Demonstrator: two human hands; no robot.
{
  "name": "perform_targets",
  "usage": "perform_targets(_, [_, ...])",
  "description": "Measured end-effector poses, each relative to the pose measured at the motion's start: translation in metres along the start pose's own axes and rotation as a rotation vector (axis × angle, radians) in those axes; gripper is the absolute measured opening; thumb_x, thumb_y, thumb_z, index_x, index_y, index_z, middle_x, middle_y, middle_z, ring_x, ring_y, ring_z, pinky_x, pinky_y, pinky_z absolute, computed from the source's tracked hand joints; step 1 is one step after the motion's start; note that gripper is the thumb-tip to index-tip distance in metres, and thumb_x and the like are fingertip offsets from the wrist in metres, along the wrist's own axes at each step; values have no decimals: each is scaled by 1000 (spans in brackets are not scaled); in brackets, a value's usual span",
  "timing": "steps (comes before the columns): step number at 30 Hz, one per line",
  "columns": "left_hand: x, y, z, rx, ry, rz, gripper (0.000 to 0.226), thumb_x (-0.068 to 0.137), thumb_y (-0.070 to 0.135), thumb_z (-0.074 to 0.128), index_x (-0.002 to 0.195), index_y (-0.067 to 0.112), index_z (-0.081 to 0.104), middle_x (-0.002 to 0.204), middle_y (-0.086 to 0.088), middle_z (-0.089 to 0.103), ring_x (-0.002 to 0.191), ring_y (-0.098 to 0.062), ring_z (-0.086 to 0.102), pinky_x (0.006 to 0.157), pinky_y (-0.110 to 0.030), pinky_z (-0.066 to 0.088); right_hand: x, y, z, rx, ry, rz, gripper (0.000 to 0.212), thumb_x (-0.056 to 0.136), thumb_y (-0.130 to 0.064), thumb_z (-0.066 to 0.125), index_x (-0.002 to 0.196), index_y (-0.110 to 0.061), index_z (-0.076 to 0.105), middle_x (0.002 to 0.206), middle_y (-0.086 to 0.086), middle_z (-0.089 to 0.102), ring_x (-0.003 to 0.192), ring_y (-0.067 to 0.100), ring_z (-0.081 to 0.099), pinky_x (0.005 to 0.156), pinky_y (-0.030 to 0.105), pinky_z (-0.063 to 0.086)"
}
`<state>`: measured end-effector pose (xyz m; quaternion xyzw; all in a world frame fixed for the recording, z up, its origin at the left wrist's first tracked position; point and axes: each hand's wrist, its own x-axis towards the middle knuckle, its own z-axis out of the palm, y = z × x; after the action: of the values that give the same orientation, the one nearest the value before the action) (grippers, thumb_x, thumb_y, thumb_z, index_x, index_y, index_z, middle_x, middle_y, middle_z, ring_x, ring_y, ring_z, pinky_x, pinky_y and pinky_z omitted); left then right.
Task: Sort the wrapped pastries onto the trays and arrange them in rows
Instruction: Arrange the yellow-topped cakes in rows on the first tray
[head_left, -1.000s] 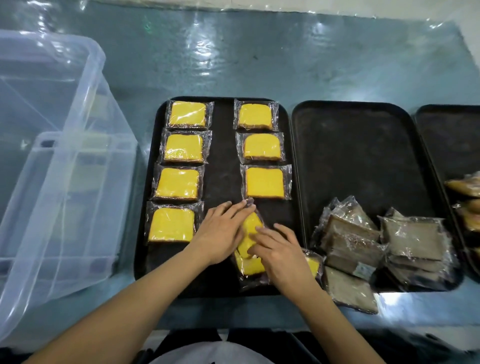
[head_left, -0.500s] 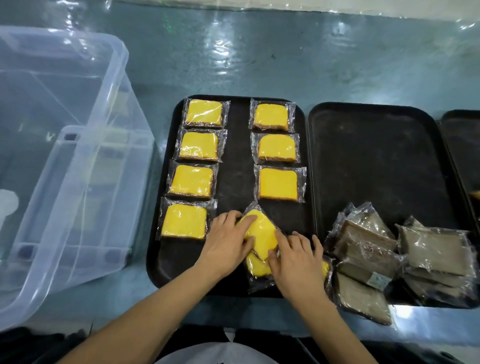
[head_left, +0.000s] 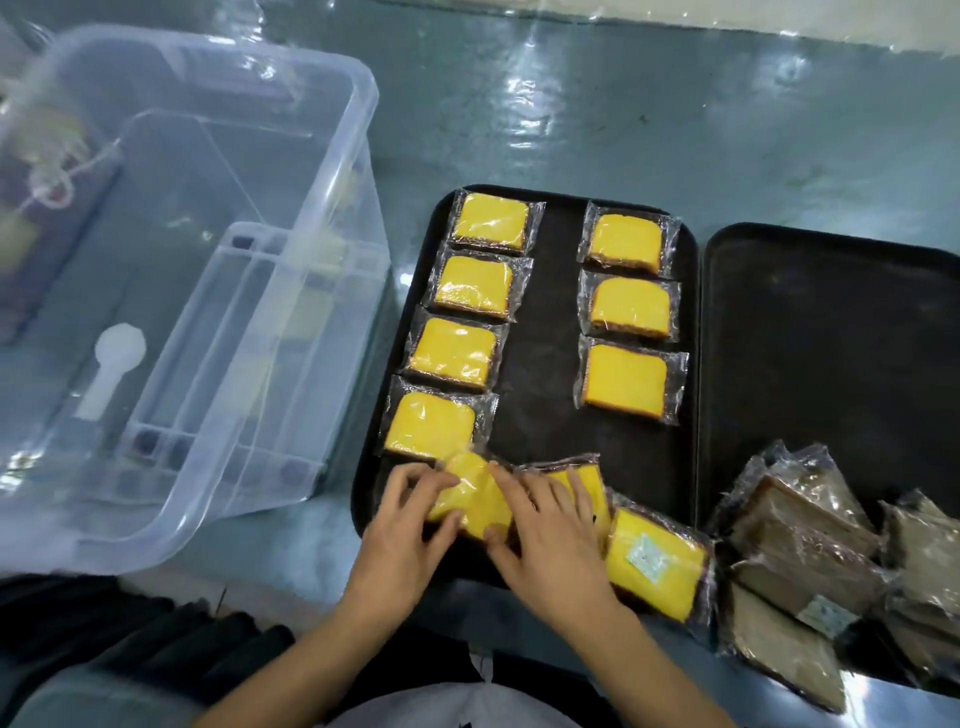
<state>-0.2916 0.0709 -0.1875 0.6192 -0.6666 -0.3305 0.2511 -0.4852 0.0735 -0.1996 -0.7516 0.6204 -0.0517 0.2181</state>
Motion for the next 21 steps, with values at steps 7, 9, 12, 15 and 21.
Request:
perform_targets(7, [-22, -57, -19, 533, 11, -98, 38, 85, 39, 51, 117, 26, 66, 132, -7, 55, 111, -33, 55, 91, -49, 46, 16, -27, 30, -92, -164, -216, 62, 92, -40, 59, 150, -29, 42, 145, 4, 54, 136, 27, 49, 122, 53, 14])
perform_targets(9, [-20, -59, -15, 608, -95, 51, 42, 86, 25, 58, 127, 27, 63, 138, -9, 55, 116, -33, 55, 89, -49, 50, 18, -28, 29, -73, -182, -215, 62, 93, -40, 59, 151, -28, 41, 147, 5, 52, 138, 28, 47, 123, 55, 17])
perform_targets(12, [-14, -56, -8, 655, -181, 111, 66, 72, 8, 79, 131, 30, 60, 133, -9, 61, 111, -35, 61, 84, -47, 54, 17, -24, 21, -15, -185, -228, 60, 94, -38, 58, 151, -28, 42, 149, 4, 49, 139, 27, 45, 124, 55, 20])
perform_targets(15, [-9, -51, -7, 702, -214, 68, 68, 65, 7, 86, 125, 30, 65, 131, -9, 61, 110, -35, 61, 82, -48, 53, 9, -13, 5, 42, -61, -211, 50, 95, -38, 51, 144, -28, 49, 140, -2, 54, 130, 21, 49, 121, 44, 27])
perform_targets(21, [1, -28, -5, 570, -147, 145, 50, 73, 9, 74, 121, 21, 66, 128, -10, 57, 106, -35, 55, 87, -49, 50, -35, 61, -35, 11, 214, 236, 46, 90, -35, 48, 132, -21, 58, 124, 2, 60, 112, 27, 57, 96, 43, 47])
